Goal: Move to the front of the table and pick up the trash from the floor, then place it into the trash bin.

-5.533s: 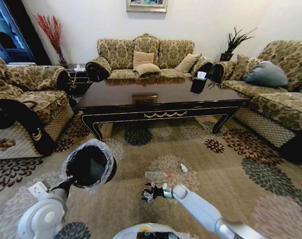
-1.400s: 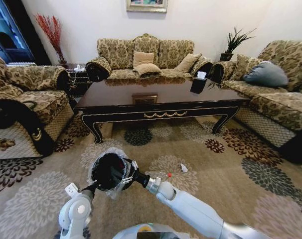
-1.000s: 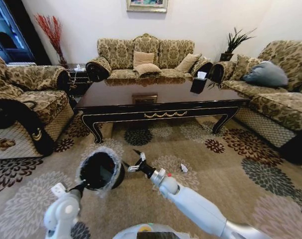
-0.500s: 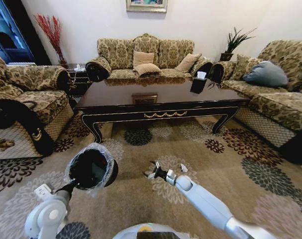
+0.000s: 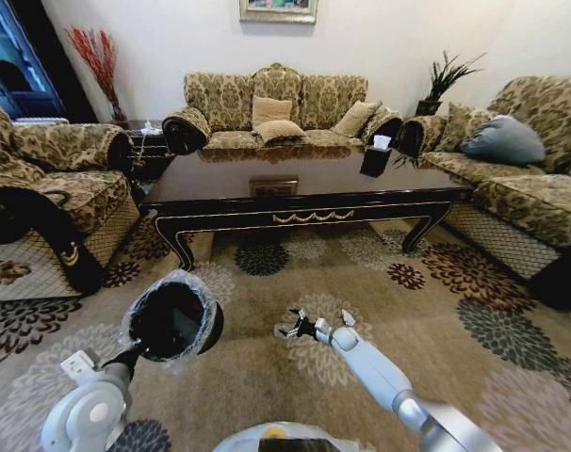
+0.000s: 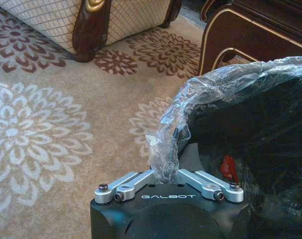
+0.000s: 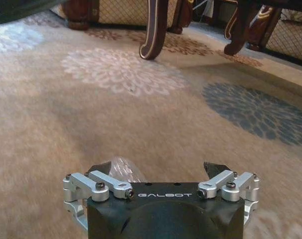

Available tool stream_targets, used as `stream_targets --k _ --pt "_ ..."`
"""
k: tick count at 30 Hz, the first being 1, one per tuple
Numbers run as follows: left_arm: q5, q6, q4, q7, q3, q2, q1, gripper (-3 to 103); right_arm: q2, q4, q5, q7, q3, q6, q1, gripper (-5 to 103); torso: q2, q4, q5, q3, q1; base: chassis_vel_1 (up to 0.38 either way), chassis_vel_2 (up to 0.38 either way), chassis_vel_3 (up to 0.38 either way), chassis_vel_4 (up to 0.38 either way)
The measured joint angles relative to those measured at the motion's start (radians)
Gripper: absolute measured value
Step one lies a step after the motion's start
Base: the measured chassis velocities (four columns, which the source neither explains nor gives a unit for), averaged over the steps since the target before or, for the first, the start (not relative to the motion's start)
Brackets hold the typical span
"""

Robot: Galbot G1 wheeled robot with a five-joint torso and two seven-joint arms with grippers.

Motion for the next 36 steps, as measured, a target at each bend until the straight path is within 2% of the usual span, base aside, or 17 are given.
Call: stream_targets --k 7,15,18,20,24,26,29,36 --pt "-0.001 0.000 0.000 0.000 -0.002 0.000 -0.002 0 -0.022 -0.037 -0.040 -0.023 -0.003 0.028 -0.003 100 0.000 -0.0002 0.0000 0.000 0.000 0.000 0.000 0.000 0.000" --pt "0.000 0.000 -0.002 -0.002 0.004 -0.004 -0.003 0 -0.007 -0.094 -0.054 0.017 0.000 0.043 -0.006 101 0.000 -0.0001 0.0000 0.000 0.000 0.000 0.000 0.000 0.000" --pt "0.000 0.000 -0.002 -0.002 0.004 -0.004 -0.002 0 -0.006 -0.108 -0.059 0.020 0.002 0.044 -0.005 90 0.000 0.0000 -0.0001 0.000 0.000 0.000 0.000 0.000 0.000" --pt "0.000 0.000 -0.002 -0.002 0.004 -0.004 -0.002 0 -0.006 -0.114 -0.055 0.020 0.003 0.044 -0.005 90 0.000 0.0000 0.0000 0.000 0.000 0.000 0.000 0.000 0.000" --pt "0.000 0.000 -0.004 -0.002 0.005 -0.005 -0.002 0 -0.012 -0.137 -0.057 0.016 0.008 0.048 -0.009 68 0.000 -0.0001 0.0000 0.000 0.000 0.000 0.000 0.000 0.000" --pt "0.001 0.000 -0.004 -0.002 0.006 -0.005 -0.002 0 -0.015 -0.136 -0.060 0.012 0.010 0.052 -0.012 68 0.000 -0.0001 0.0000 0.000 0.000 0.000 0.000 0.000 0.000" --pt "0.002 0.000 -0.004 -0.002 0.011 -0.008 -0.003 0 -0.020 -0.129 -0.067 0.005 0.017 0.061 -0.020 51 0.000 -0.0001 0.0000 0.000 0.000 0.000 0.000 0.000 0.000" --pt "0.005 0.000 -0.001 -0.002 0.017 -0.012 -0.005 0 -0.025 -0.114 -0.072 0.003 0.036 0.074 -0.030 36 0.000 -0.0001 0.0000 0.000 0.000 0.000 0.000 0.000 0.000"
